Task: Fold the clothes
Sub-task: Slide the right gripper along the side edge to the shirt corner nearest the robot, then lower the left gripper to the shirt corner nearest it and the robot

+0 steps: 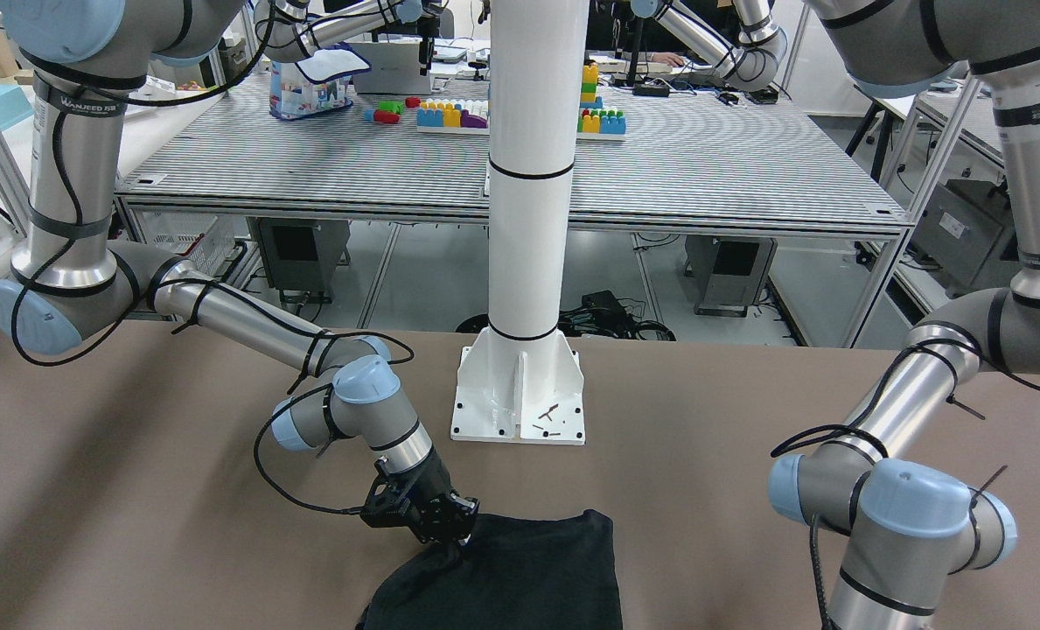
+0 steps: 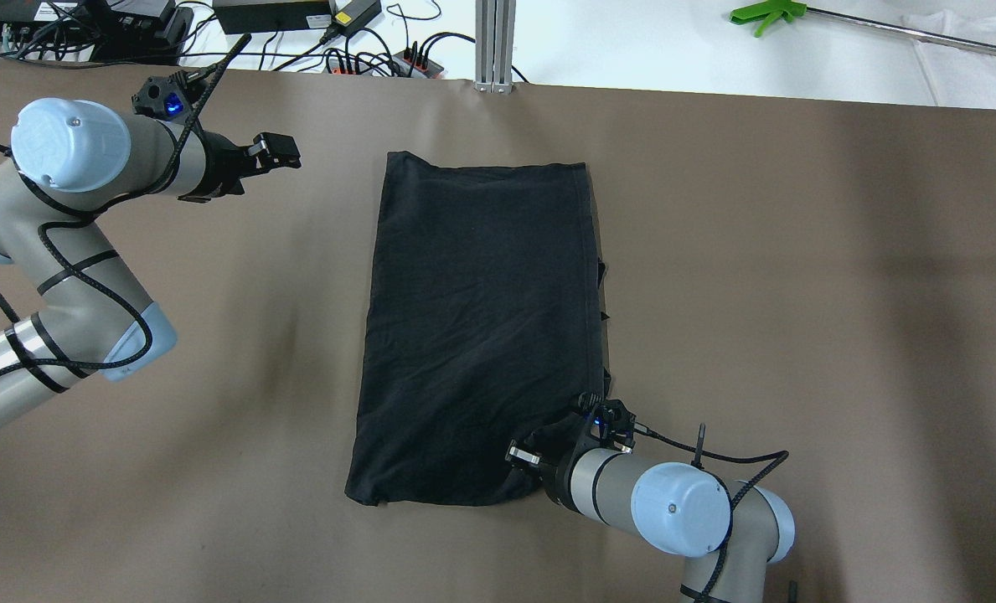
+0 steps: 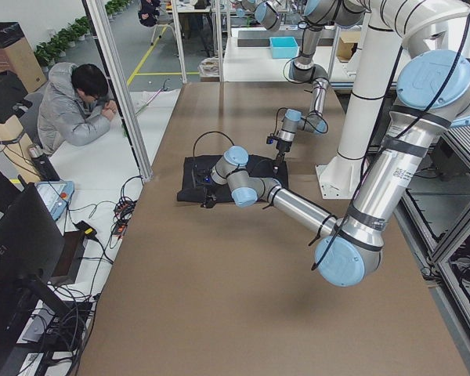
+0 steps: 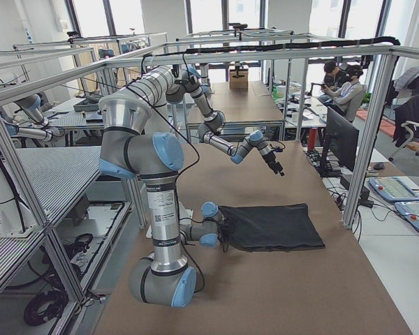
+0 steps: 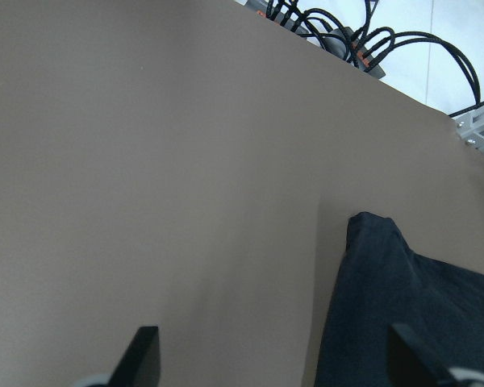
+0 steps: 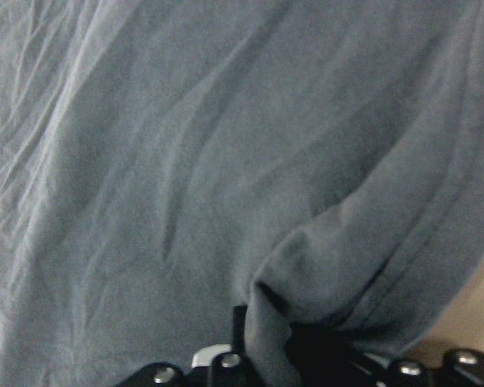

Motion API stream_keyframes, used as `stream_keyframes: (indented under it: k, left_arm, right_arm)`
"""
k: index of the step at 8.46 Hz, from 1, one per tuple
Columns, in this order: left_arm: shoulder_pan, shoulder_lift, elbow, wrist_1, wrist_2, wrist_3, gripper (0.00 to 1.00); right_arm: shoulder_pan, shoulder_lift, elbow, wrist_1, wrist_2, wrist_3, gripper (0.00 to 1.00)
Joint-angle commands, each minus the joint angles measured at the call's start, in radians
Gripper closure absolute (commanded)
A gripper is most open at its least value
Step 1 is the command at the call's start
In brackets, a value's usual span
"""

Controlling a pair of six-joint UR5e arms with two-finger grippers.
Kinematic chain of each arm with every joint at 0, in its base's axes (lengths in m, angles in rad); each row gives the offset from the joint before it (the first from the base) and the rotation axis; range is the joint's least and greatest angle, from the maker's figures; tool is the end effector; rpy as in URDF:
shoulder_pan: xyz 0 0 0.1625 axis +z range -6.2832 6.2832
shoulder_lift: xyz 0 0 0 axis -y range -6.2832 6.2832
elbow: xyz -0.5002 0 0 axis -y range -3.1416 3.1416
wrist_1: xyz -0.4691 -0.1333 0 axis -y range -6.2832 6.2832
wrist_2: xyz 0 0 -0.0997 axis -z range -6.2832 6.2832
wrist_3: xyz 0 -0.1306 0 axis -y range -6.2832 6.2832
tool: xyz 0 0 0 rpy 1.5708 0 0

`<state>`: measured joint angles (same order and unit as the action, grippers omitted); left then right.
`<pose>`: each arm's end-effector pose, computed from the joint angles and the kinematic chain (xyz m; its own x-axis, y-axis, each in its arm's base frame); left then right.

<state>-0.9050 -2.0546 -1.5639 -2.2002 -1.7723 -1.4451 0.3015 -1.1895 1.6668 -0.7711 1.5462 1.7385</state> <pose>0.4151 -0.7020 0.3581 0.3573 -0.2560 -0.8982 0.6201 0.7842 0.0231 -0.6820 -0.3550 0.3537 0.2193 0.2430 0.9449 -0.3610 0.9200 -0.1527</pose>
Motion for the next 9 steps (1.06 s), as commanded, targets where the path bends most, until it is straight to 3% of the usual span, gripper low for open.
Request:
stream_keyframes:
  k: [1,4,5,7,9]
  left_arm:
    - [0.002,-0.001,-0.002,-0.001,0.001,-0.001,0.0]
    - [0.005,0.002,-0.01,-0.007,-0.019,-0.024,0.0]
    - [0.041,0.008,-0.045,-0.013,-0.03,-0.144,0.0]
    - [0.203,0.066,-0.216,-0.012,0.022,-0.417,0.0]
    - [0.338,0.23,-0.431,-0.01,0.114,-0.472,0.0]
  right_arm:
    - [0.007,-0.015,0.046,-0.005,0.006,-0.005,1.0]
    - [0.007,-0.021,0.071,-0.043,0.017,-0.008,1.0]
    - [0.007,-0.022,0.082,-0.045,0.02,-0.008,1.0]
    - [0.005,-0.054,0.147,-0.046,0.026,-0.01,1.0]
    - [0.005,-0.061,0.171,-0.045,0.032,-0.01,1.0]
